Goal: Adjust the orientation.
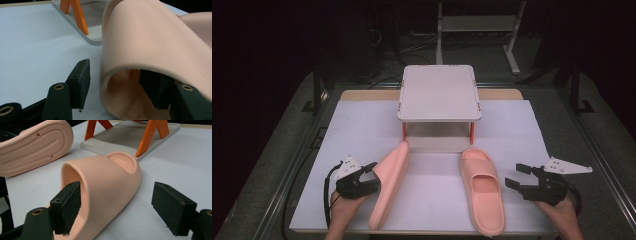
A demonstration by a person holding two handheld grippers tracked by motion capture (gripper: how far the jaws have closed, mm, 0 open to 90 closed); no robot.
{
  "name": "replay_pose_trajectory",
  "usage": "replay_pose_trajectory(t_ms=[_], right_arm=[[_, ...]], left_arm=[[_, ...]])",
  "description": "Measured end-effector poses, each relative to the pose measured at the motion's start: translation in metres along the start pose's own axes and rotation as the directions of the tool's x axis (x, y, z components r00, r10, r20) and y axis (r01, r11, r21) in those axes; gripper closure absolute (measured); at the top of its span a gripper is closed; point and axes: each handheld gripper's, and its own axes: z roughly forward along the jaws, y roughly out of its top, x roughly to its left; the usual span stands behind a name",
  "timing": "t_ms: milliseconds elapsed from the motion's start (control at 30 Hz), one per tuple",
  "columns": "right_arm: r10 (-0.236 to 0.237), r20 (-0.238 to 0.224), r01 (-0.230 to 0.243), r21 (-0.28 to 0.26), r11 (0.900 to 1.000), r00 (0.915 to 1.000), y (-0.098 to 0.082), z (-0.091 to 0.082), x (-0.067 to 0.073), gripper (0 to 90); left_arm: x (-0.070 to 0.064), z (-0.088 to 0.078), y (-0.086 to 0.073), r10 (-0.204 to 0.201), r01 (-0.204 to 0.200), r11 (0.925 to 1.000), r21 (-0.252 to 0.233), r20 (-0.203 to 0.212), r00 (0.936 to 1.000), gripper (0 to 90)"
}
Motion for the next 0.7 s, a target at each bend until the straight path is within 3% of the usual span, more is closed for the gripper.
replay_pose_trajectory(t_ms=[333, 500, 700], right_arm=[[-0.008, -0.011, 0.008, -0.015, 1.000, 0.9999, 0.003, -0.001, 0.004, 23.0], [-0.017, -0.024, 0.017, -0.014, 1.000, 0.9996, 0.003, -0.002, 0.008, 23.0], [-0.051, -0.054, 0.050, -0.020, 0.999, 0.9972, 0.005, -0.002, 0.019, 23.0]], left_arm=[[-0.003, 0.005, 0.006, -0.016, 0.017, 0.9997, -0.021, 0.017, 0.9997, 41.3], [-0.007, 0.010, 0.010, -0.004, 0.005, 0.9998, -0.019, 0.030, 0.9995, 40.2], [-0.012, 0.020, 0.012, -0.015, 0.015, 0.9998, -0.012, 0.049, 0.9987, 39.3]])
